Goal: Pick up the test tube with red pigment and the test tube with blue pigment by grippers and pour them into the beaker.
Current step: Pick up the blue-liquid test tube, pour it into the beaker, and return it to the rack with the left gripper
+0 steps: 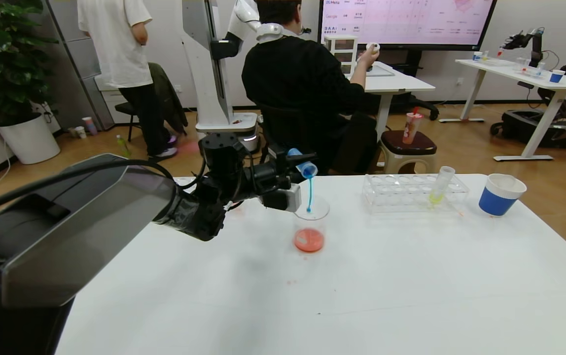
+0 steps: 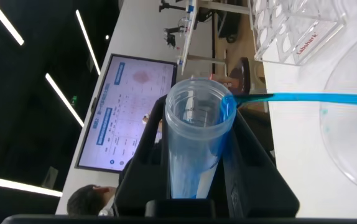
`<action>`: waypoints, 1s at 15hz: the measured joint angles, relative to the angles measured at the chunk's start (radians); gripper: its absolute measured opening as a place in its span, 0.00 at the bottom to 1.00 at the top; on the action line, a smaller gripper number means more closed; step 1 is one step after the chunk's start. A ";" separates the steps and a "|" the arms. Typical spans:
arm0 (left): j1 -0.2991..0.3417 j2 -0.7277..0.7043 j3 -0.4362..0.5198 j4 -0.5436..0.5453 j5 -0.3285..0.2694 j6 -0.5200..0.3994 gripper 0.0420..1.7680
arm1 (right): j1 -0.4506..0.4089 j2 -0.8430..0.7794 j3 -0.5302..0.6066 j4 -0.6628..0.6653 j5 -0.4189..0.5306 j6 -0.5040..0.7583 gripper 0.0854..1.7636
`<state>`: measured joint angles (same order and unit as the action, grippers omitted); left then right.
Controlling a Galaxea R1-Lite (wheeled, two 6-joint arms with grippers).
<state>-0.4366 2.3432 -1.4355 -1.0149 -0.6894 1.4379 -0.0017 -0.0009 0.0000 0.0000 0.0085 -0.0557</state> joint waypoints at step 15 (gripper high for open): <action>0.019 0.060 0.000 -0.016 -0.057 0.179 0.26 | 0.000 0.000 0.000 0.000 0.000 0.000 0.98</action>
<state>-0.4174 2.4030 -1.4355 -1.0309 -0.7462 1.6172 -0.0017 -0.0009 0.0000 0.0000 0.0089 -0.0562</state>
